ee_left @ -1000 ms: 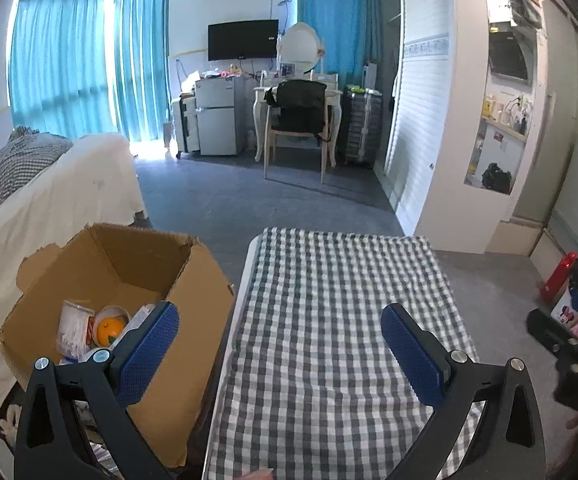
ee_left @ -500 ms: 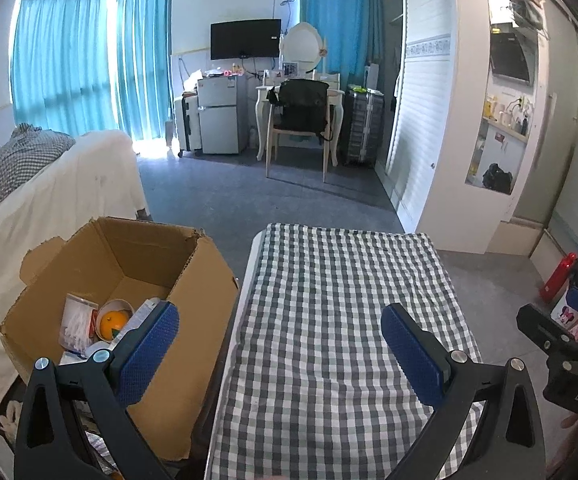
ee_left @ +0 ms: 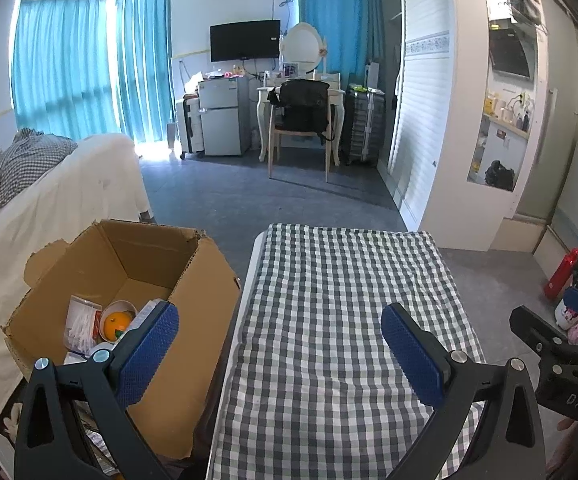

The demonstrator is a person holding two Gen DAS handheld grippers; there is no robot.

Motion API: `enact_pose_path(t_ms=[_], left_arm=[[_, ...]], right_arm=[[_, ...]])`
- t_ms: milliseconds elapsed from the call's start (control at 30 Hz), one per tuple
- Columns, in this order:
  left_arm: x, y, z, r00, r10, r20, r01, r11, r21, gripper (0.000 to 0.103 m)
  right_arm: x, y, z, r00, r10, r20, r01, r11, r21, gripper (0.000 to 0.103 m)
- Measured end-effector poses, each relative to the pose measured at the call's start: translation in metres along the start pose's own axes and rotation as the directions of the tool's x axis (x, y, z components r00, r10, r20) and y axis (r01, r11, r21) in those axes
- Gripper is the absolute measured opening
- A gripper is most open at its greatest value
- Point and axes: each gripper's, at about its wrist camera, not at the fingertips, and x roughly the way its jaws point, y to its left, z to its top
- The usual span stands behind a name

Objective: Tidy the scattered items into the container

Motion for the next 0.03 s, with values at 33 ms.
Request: enact_pose_path(t_ms=[33], left_arm=[[0.0000,-0.0002,-0.0002,1.000,-0.002,-0.001,0.002,1.000,0.001,0.103]], right_arm=[[0.0002,0.0000,-0.0005,1.000,0.000,-0.001,0.000,1.000,0.000,0.103]])
